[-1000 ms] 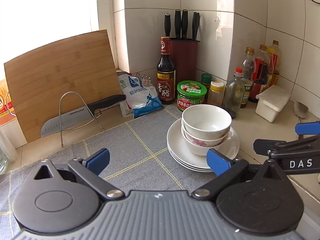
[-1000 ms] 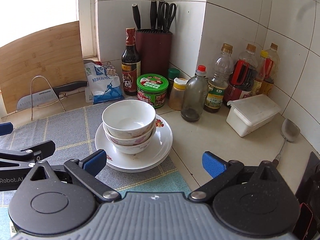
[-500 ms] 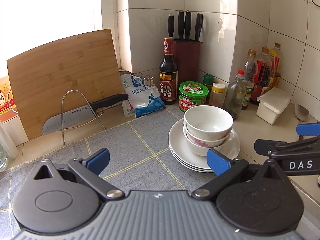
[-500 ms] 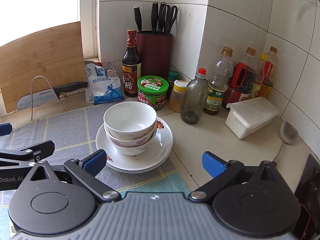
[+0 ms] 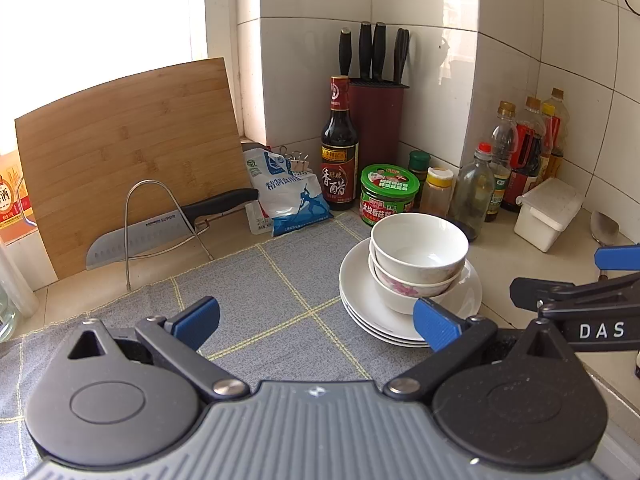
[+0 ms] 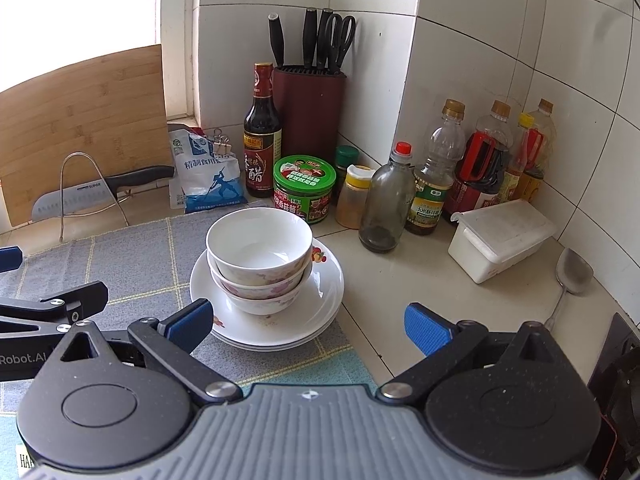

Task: Organize plates and bowls

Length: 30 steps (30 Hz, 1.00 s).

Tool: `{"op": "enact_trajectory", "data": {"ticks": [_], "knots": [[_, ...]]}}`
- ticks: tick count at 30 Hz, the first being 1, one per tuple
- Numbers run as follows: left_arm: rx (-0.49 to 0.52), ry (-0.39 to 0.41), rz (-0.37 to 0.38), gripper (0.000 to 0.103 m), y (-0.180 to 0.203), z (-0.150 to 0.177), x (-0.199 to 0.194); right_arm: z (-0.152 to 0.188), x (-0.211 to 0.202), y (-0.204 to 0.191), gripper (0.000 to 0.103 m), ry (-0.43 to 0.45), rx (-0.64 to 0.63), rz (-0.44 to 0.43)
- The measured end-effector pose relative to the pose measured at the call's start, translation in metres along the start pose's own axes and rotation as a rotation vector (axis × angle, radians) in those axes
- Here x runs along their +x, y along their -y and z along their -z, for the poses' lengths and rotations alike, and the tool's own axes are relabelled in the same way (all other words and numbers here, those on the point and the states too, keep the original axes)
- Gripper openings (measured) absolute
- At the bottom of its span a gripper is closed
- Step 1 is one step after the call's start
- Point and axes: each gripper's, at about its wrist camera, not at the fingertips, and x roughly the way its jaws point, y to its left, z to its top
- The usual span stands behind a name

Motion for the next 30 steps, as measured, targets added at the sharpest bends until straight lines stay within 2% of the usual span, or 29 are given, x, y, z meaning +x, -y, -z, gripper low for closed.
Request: {"op": "enact_trajectory", "data": {"ticks": [30], "knots": [[-0.004,0.004,0.01,0.102,-0.0035,-0.0009,0.0002,-0.0039,-0.0068,-0.0037,0.103,0.011,-0.014,0.025]]}}
